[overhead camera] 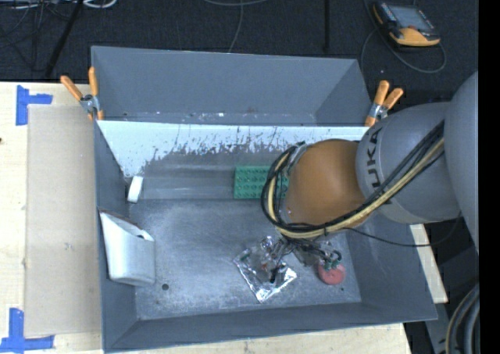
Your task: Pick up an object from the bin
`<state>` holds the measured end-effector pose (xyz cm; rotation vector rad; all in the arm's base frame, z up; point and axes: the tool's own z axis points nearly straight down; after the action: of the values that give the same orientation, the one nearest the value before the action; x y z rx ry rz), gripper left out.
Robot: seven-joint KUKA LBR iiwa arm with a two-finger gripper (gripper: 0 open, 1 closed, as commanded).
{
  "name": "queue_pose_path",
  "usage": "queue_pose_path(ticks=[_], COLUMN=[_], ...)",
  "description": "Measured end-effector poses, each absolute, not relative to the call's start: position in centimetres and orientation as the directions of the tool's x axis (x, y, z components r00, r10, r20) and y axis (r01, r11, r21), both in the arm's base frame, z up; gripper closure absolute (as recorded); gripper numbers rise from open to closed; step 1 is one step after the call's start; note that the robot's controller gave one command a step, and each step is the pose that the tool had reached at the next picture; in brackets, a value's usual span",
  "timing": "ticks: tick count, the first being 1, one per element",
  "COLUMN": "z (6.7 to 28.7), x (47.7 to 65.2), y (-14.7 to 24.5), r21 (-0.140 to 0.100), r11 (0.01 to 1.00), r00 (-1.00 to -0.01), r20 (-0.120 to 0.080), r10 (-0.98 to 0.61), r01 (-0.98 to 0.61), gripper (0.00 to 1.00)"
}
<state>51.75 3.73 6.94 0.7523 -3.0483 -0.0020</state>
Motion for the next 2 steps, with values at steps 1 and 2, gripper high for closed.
queue_pose_path(ticks=[1, 2], z=[24.1, 14.7], x=[51.7, 49.9], y=[1.8, 4.3], r21=[-0.005, 0.004], r11=[0.833, 0.905], r00=[-0.833, -0.905], r20=[-0.008, 0.007], r10=[-0.554, -0.426], r01=[-0.554, -0.426], gripper=[1.00, 1.00])
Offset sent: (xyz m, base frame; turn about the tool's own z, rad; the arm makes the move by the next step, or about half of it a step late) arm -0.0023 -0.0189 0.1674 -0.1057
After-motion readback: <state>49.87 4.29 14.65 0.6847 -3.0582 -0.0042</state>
